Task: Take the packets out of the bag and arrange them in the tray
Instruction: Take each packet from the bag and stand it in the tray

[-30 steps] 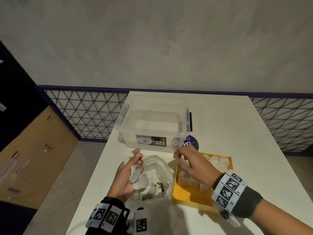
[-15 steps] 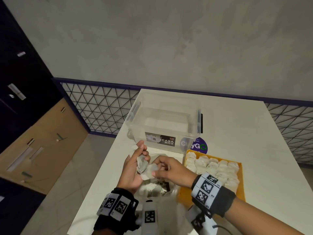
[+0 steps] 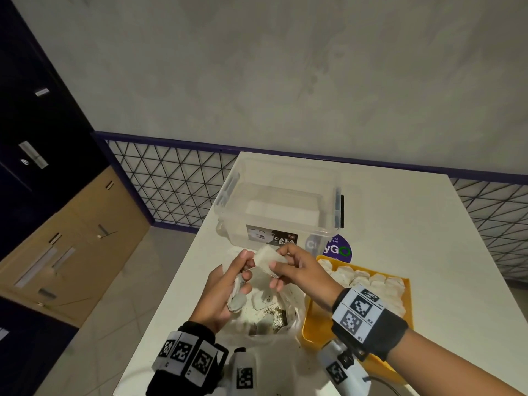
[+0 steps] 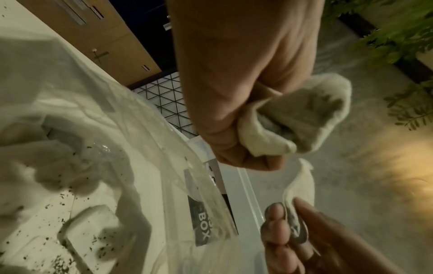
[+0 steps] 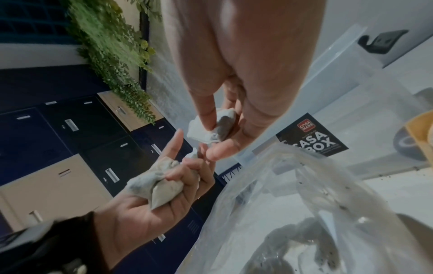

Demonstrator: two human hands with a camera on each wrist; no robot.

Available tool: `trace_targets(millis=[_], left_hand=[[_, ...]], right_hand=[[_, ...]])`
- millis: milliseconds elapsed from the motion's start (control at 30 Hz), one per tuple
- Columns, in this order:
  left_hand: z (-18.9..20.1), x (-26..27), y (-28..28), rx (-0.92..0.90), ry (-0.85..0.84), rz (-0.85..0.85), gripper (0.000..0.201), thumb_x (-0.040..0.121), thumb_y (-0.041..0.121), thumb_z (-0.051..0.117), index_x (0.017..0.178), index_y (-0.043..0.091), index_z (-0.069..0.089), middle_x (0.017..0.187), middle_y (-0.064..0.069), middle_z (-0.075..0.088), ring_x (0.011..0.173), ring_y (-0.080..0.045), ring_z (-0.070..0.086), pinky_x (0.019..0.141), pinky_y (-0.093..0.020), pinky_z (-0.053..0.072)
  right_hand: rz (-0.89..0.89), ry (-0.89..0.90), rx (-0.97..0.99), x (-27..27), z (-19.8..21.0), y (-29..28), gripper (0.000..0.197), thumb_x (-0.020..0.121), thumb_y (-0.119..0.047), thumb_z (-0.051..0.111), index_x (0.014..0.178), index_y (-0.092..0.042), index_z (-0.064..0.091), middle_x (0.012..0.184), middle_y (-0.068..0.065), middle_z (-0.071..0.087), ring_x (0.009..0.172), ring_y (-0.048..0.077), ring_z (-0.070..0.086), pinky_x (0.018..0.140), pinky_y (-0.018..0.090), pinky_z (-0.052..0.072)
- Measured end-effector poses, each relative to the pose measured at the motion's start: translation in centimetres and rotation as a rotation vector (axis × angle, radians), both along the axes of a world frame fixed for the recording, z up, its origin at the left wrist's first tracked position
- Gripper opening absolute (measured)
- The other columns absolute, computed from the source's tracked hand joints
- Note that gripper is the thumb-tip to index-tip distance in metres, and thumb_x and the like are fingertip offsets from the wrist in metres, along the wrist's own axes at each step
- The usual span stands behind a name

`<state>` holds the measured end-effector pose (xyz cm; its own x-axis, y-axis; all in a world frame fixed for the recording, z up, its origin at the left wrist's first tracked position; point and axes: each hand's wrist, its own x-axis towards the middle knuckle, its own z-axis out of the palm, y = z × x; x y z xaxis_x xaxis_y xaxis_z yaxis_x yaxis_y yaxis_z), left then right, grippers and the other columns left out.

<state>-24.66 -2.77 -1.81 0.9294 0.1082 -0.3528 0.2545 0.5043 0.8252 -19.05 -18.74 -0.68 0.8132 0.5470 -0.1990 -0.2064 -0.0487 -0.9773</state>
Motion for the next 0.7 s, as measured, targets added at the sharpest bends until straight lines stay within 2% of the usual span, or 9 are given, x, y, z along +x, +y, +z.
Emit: trace_targets(millis=[100,167,233,333,400,433,533,633,700], left_hand=[[0.4,-0.3,-0.4,0.127,0.015,-0.073,0.021,0.086,0.027,0.062,0.09,0.007,0.068,0.06,0.003,0.051,0.044,-0.007,0.041,0.037,-0.014,0.033],[0.5,-0.3,-0.7,0.227,-0.015,-0.076,0.011,0.084,0.015,0.064,0.079,0.011,0.073,0.058,0.003,0.057,0.047,-0.007,0.042,0.042,-0.016,0.034],[0.5,-0.4,-0.9,0.272,-0.023,-0.055,0.009,0.084,0.01,0.066,0.078,0.007,0.072,0.059,0.001,0.057,0.049,-0.008,0.044,0.044,-0.019,0.034],[0.3,-0.4,-0.5,0.324,-0.013,-0.063,0.011,0.084,0.009,0.066,0.076,0.002,0.064,0.054,0.004,0.056,0.046,-0.007,0.047,0.045,-0.021,0.036],[0.1,-0.5,-0.4,0.38,-0.01,-0.099,0.02,0.08,0.014,0.07,0.08,-0.005,0.064,0.053,0.003,0.054,0.048,-0.01,0.047,0.046,-0.023,0.038],[-0.1,-0.5,-0.3,0.397,-0.004,-0.117,0.023,0.078,0.016,0.072,0.081,-0.006,0.064,0.053,0.002,0.052,0.049,-0.011,0.046,0.046,-0.024,0.038],[-0.3,-0.3,-0.6,0.415,0.04,-0.138,0.011,0.079,0.013,0.072,0.079,0.002,0.068,0.055,-0.001,0.048,0.052,-0.014,0.042,0.044,-0.024,0.038],[-0.3,-0.2,-0.9,0.407,0.056,-0.159,0.009,0.08,0.008,0.071,0.086,0.002,0.071,0.057,-0.002,0.049,0.051,-0.015,0.04,0.042,-0.022,0.037],[-0.3,0.0,-1.1,0.389,0.06,-0.175,0.012,0.08,0.006,0.07,0.09,0.0,0.071,0.056,-0.001,0.052,0.05,-0.015,0.039,0.041,-0.021,0.037]], right_hand=[[-0.005,0.019,0.008,-0.1,-0.5,0.3,0.011,0.092,-0.007,0.053,0.097,-0.004,0.043,0.077,0.018,0.061,0.052,0.014,0.063,0.053,0.022,0.052],[-0.006,-0.023,-0.056,-0.1,-1.1,0.4,0.012,0.092,-0.01,0.055,0.094,-0.006,0.044,0.075,0.008,0.06,0.057,0.013,0.063,0.057,0.025,0.052],[0.001,-0.169,-0.169,-0.2,-1.4,0.3,0.011,0.09,-0.015,0.058,0.093,-0.011,0.048,0.075,-0.003,0.057,0.068,0.01,0.058,0.067,0.028,0.048],[0.045,-0.435,-0.309,-0.1,-1.1,-0.2,0.022,0.088,-0.022,0.061,0.109,-0.023,0.055,0.102,-0.003,0.058,0.094,0.008,0.051,0.081,0.017,0.04],[0.1,-0.561,-0.392,0.0,-0.8,-0.4,0.028,0.089,-0.026,0.059,0.118,-0.026,0.056,0.111,-0.001,0.057,0.1,0.007,0.044,0.083,0.015,0.037],[0.13,-0.595,-0.437,0.1,-0.7,-0.3,0.028,0.09,-0.027,0.057,0.118,-0.026,0.057,0.111,0.0,0.057,0.1,0.008,0.041,0.083,0.017,0.036],[0.172,-0.617,-0.504,0.5,-0.5,-0.3,0.022,0.089,-0.027,0.058,0.109,-0.019,0.063,0.097,0.002,0.059,0.09,0.007,0.041,0.075,0.02,0.033],[0.17,-0.515,-0.439,1.1,0.0,-0.7,0.017,0.084,-0.013,0.063,0.101,-0.009,0.063,0.087,-0.004,0.056,0.072,-0.002,0.044,0.065,0.012,0.035],[0.18,-0.456,-0.433,1.4,0.5,-1.3,0.017,0.084,-0.007,0.063,0.101,-0.005,0.061,0.081,-0.008,0.052,0.066,-0.002,0.043,0.061,0.008,0.035]])
